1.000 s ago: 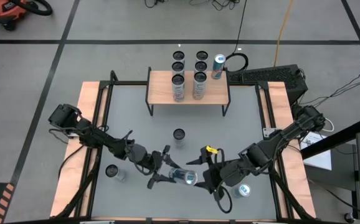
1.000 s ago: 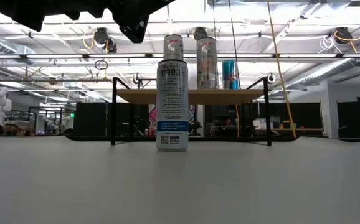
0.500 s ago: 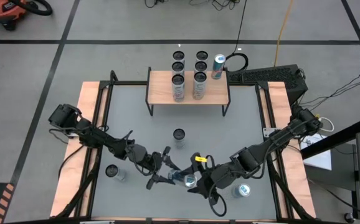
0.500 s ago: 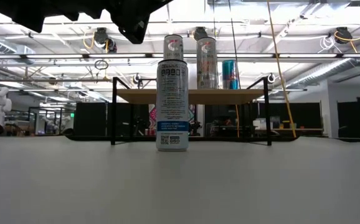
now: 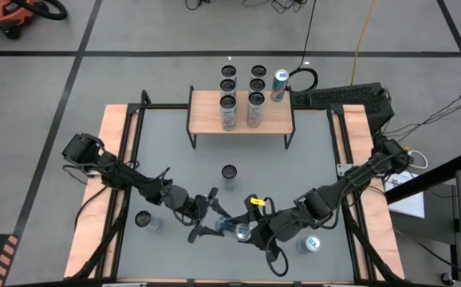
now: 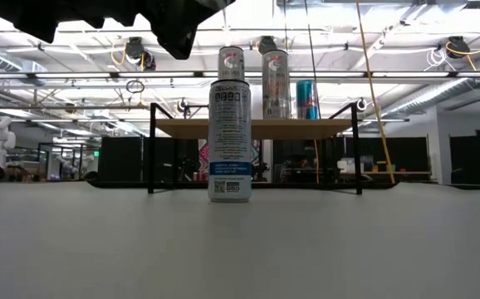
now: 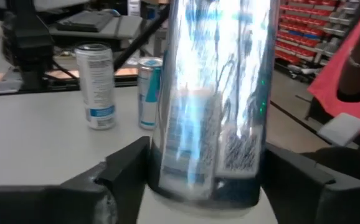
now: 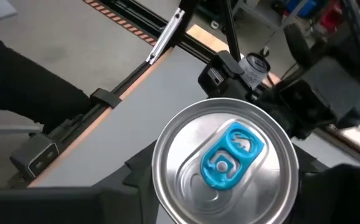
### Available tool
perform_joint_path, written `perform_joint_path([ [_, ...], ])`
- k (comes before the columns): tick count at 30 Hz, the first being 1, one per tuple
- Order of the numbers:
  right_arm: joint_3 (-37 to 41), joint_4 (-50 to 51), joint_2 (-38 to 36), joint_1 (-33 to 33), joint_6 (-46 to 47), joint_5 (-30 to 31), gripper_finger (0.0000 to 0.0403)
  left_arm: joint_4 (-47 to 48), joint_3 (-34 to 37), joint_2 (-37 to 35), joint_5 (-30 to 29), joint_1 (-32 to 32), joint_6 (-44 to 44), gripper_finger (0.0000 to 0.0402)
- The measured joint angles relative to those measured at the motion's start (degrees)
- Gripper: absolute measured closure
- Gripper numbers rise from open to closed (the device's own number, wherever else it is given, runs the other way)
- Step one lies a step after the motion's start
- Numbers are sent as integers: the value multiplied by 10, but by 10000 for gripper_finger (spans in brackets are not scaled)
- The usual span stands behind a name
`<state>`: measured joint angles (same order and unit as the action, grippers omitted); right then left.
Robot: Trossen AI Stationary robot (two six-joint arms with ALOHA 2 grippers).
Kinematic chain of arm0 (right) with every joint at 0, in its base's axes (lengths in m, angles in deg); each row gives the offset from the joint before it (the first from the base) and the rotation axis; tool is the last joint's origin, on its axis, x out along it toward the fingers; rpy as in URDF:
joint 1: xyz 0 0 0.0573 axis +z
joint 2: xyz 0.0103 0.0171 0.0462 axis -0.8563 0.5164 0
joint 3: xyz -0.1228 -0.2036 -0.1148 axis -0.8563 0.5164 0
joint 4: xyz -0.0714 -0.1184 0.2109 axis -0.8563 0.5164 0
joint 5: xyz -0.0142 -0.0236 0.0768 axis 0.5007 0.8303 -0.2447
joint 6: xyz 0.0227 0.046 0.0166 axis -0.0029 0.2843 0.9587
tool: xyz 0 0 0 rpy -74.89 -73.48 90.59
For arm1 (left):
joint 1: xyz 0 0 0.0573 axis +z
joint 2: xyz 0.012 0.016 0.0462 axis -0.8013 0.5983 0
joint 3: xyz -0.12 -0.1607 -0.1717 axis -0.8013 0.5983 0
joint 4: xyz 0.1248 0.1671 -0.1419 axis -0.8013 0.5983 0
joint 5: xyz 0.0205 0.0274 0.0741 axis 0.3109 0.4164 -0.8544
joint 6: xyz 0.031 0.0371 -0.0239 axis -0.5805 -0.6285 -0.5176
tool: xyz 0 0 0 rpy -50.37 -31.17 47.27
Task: Place canned beverage on shelf
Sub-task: Put the top blue soda can on the shelf aligned with the other blue soda can
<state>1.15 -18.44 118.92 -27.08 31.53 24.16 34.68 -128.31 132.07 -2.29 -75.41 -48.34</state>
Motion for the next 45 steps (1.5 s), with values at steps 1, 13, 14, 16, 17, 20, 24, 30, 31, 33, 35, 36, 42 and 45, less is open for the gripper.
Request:
perform_joint_path([
  [1, 0, 3, 0, 0, 7, 2, 232, 0, 0, 0, -7, 0, 0, 116],
  [13, 1, 97, -49, -2, 151, 67, 223, 1, -2, -1, -132, -1, -10, 33],
  [14, 1, 114, -57, -2, 165, 67, 223, 4, -2, -1, -146, -1, -10, 32],
  [16, 1, 143, -77, -5, 199, 68, 222, 5, -2, -1, -168, -1, -11, 32],
  [17, 1, 154, -86, -7, 215, 69, 221, 4, -2, -1, -175, -1, -11, 32],
  [20, 1, 194, -115, -14, 249, 77, 222, 5, -2, -1, -183, -1, -12, 31],
  [24, 1, 259, -153, -26, 252, 87, 221, 5, -2, -1, -183, -1, -11, 31],
  [30, 1, 331, -212, -74, 270, 97, 221, 6, -1, -1, -183, -2, 4, 31],
  [31, 1, 340, -221, -86, 271, 104, 221, 6, -1, -1, -183, -3, 4, 31],
  [33, 1, 353, -238, -112, 271, 108, 221, 6, -1, -1, -182, -5, 4, 31],
  [35, 1, 364, -254, -142, 270, 105, 221, 6, -1, -1, -181, -7, 4, 31],
  [36, 1, 369, -260, -159, 265, 99, 221, 6, -1, -1, -181, -7, 4, 31],
  [42, 1, 387, -285, -266, 235, 52, 220, 6, -1, 0, -177, -8, 4, 31],
  [45, 1, 387, -288, -316, 197, 0, 220, 6, -1, 0, -177, -8, 4, 31],
])
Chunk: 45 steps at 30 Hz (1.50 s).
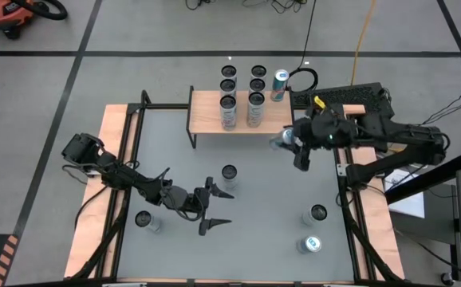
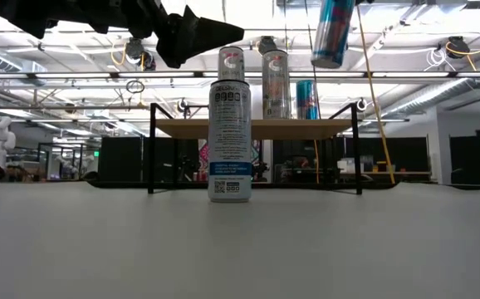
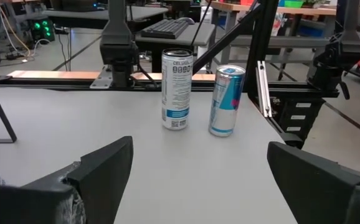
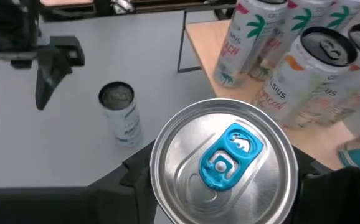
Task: Place canned beverage on shelf
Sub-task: Put the top blue soda can on the shelf aligned with the other blue soda can
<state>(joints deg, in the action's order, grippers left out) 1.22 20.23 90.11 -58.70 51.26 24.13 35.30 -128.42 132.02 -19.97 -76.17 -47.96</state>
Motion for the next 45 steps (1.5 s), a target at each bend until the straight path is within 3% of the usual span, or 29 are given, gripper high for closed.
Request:
perform_joint_path([
  [4, -20, 25, 4, -64, -57, -67, 220, 0, 0, 0, 0, 0, 0, 31],
  [13, -97, 52, 42, -204, -142, -116, 220, 0, 0, 0, 1, 3, -14, 31],
  [20, -107, 55, 98, -292, -192, -163, 220, 6, 0, 0, 1, 8, -15, 31],
  [40, -107, 15, 184, -428, -232, -305, 220, 47, 1, 1, 17, 8, 1, 31],
  [45, -107, 16, 198, -438, -231, -309, 220, 48, 1, 1, 17, 8, -3, 31],
])
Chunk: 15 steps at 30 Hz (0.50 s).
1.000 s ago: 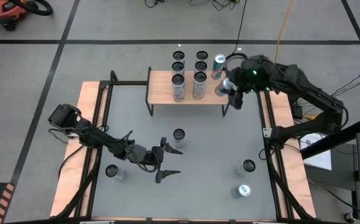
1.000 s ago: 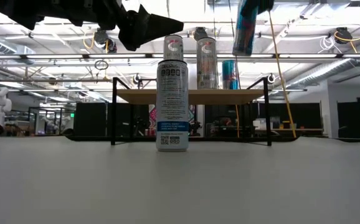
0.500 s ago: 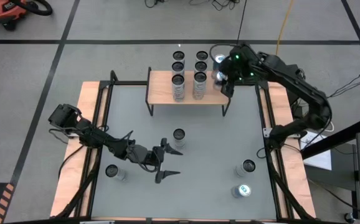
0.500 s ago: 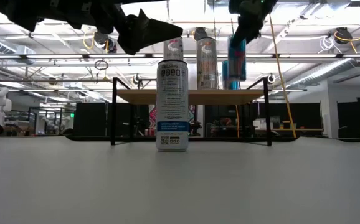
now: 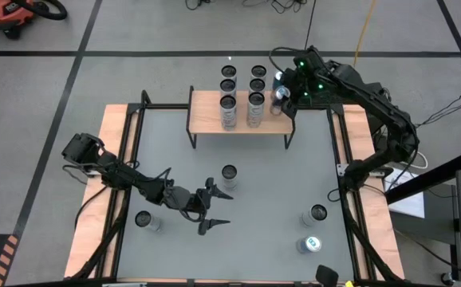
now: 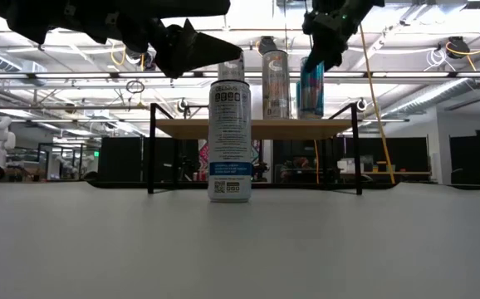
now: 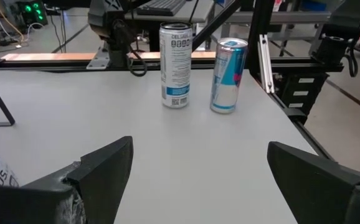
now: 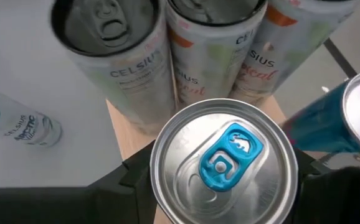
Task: Place canned beverage on shelf
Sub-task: Put the top blue soda can on the shelf aligned with the other blue soda can
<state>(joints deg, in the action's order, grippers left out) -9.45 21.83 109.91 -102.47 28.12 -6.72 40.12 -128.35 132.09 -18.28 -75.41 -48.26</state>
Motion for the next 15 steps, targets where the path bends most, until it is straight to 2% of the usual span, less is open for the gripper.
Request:
perform_joint_path([
  [15, 0, 14, 21, -8, 0, 1, 220, 8, 0, 0, 16, 0, 3, 31],
])
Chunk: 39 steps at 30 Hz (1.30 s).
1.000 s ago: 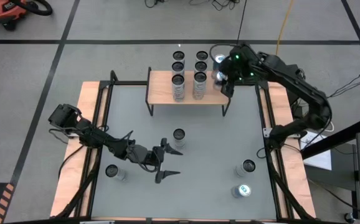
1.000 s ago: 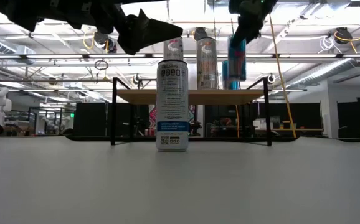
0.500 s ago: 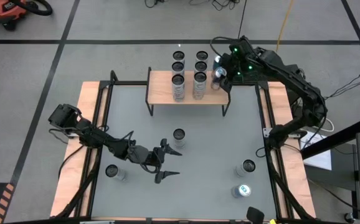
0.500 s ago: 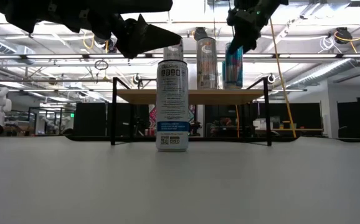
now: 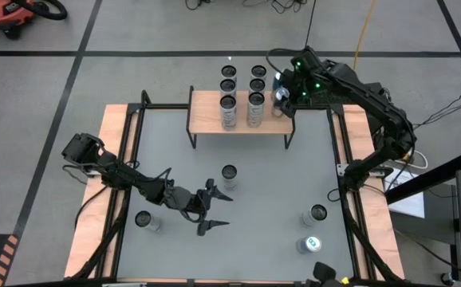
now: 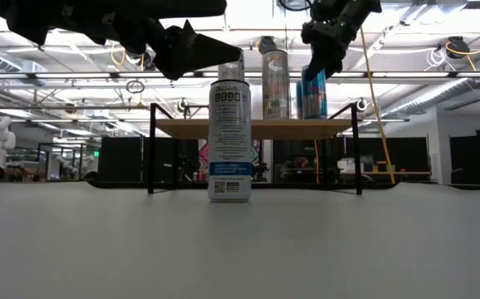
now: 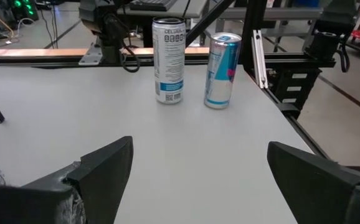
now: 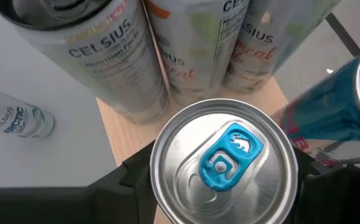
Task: Place canned beverage on shelf
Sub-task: Put the top blue soda can on the shelf aligned with the other blue soda can
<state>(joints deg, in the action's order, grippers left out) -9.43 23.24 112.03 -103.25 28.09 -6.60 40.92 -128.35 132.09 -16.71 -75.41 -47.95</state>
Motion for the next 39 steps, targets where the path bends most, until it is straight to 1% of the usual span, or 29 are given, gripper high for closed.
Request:
perform_joint_path([
  [25, 0, -5, 0, 0, -7, -1, 220, -1, 0, 0, 2, -1, 1, 31],
  [39, 0, -2, 0, 0, -4, -1, 207, -1, 0, 0, 3, -1, 1, 31],
])
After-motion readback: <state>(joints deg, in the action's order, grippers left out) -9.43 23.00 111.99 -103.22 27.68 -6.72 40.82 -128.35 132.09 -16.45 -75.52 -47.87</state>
